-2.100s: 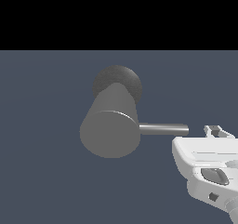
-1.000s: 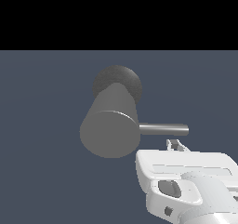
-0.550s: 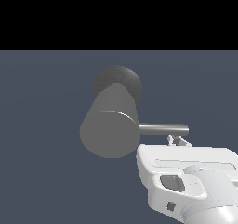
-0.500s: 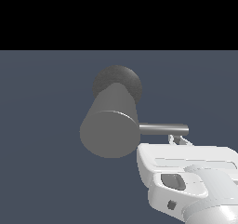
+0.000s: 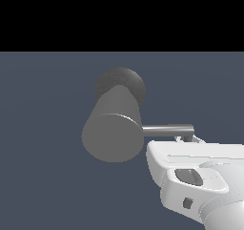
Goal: Turn on the faucet by rotating a designated handle.
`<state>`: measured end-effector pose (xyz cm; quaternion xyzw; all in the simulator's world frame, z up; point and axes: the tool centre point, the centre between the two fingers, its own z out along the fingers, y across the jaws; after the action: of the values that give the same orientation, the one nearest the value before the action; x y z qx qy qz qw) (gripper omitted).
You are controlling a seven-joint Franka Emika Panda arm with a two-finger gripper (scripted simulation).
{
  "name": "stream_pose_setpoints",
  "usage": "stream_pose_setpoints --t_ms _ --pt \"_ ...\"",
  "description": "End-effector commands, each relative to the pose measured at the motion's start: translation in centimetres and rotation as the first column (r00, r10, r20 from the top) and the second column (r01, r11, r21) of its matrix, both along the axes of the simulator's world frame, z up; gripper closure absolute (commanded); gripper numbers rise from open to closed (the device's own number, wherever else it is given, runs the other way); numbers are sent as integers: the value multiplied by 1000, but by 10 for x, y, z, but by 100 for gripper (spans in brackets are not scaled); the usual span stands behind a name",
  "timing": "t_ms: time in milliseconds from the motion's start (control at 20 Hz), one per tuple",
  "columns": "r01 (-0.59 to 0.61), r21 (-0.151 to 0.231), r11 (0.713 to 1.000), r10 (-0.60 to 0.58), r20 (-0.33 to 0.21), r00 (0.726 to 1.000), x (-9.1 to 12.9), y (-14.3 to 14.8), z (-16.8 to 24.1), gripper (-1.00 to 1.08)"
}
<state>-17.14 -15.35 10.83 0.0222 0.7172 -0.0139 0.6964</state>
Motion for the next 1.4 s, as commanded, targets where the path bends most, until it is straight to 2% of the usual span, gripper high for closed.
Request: stream_pose_setpoints --t_ms 0,100,150,1350 --pt "-10 2 1000 10 30 1000 1 8 23 108" --pt "-10 2 1000 10 30 1000 1 8 26 108" --pt "1 1 1000 -1 -6 1000 0 -1 4 108" --pt "-9 2 1000 9 26 1000 2 23 85 108"
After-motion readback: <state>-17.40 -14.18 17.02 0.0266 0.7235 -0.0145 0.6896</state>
